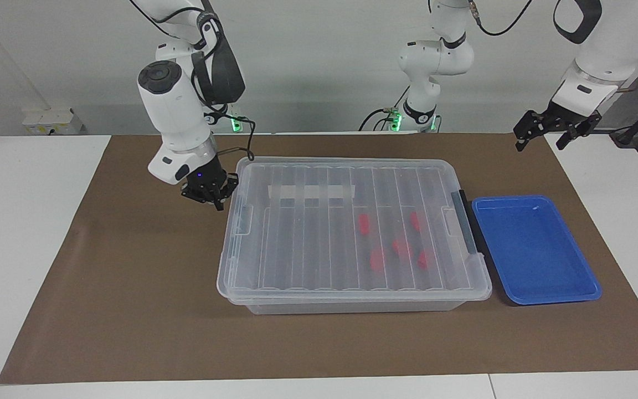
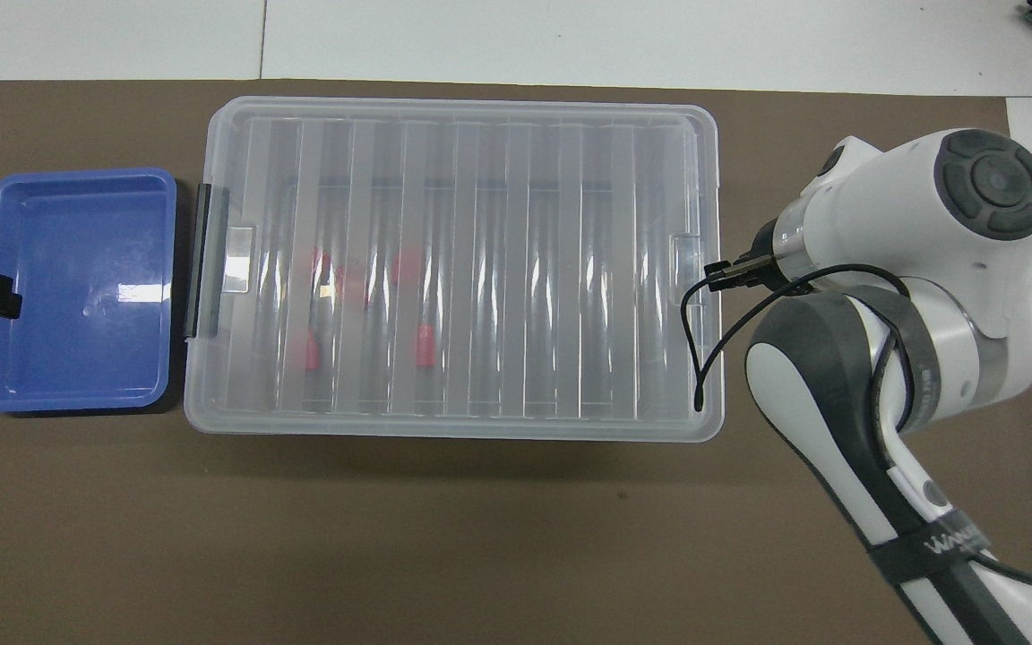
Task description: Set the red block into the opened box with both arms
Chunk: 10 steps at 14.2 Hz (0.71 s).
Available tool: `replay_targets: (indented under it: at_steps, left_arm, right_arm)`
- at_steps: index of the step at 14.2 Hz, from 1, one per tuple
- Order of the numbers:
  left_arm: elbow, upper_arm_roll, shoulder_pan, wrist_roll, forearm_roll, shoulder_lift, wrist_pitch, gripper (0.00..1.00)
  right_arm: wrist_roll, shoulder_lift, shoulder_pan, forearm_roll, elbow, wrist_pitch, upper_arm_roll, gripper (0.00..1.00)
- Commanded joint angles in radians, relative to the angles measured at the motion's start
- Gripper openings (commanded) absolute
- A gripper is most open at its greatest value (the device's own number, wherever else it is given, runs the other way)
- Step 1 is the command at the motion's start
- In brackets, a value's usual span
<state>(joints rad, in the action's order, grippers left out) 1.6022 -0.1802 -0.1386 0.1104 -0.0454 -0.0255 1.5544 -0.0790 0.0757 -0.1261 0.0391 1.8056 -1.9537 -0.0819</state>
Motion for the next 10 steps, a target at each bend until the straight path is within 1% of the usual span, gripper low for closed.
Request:
replay_targets:
  at_steps: [1, 2, 4, 6, 8, 10]
  left_arm:
    - [0.039, -0.012, -0.001, -0.001, 0.012, -0.031, 0.024, 1.00]
    - [0.038, -0.012, -0.003, -0.001, 0.012, -0.031, 0.024, 1.00]
    - [0.039, -0.010, -0.004, 0.000, 0.010, -0.031, 0.024, 1.00]
    - [0.039, -0.012, -0.003, 0.000, 0.010, -0.031, 0.024, 1.00]
    - [0.039, -0.012, -0.003, -0.001, 0.012, -0.031, 0.024, 1.00]
    - [0.038, -0.012, -0.003, 0.000, 0.012, -0.031, 0.024, 1.00]
  right_arm:
    - [-0.068, -0.074, 0.048, -0.002, 0.053, 0.013, -0.001, 0.00]
    - [-0.097, -0.082, 0.069, -0.010, 0.052, 0.030, -0.001, 0.00]
    - [-0.130, -0.099, 0.104, -0.013, 0.044, 0.070, -0.001, 0.99]
    - [-0.139, -0.108, 0.124, -0.034, 0.017, 0.125, 0.004, 1.00]
    - [-0.136, -0.103, 0.144, -0.096, -0.049, 0.173, 0.002, 1.00]
    - [-0.136, -0.099, 0.154, -0.107, -0.110, 0.237, 0.001, 1.00]
